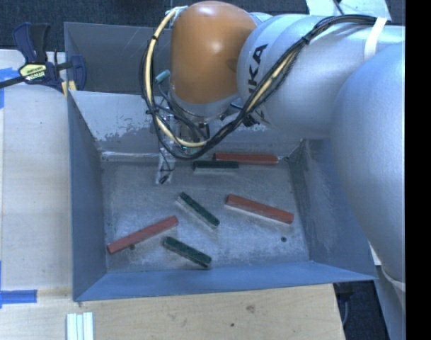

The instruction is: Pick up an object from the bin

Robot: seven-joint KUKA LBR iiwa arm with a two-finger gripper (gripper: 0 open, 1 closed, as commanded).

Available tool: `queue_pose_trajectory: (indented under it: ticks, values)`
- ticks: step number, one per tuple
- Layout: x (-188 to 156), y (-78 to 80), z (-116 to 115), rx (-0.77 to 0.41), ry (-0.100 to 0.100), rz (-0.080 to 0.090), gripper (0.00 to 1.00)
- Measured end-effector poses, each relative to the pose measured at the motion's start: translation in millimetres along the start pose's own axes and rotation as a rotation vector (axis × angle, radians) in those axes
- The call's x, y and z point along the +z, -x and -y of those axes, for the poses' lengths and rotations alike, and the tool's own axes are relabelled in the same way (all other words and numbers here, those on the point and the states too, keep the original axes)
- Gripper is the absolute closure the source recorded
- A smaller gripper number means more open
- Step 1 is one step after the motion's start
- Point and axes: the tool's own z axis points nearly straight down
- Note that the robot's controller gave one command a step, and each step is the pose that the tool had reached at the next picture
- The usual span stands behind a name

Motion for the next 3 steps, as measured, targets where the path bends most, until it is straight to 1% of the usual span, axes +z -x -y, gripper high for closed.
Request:
queue_pose_trajectory:
  ticks: [1,2,3]
  values:
    - [120.9,-40.5,59.0,-0.033,0.000,-0.001,0.00]
    - [107.0,-70.0,141.1,-0.176,-0.004,0.005,0.00]
    - [107.0,-69.7,136.9,-0.179,0.000,0.006,1.00]
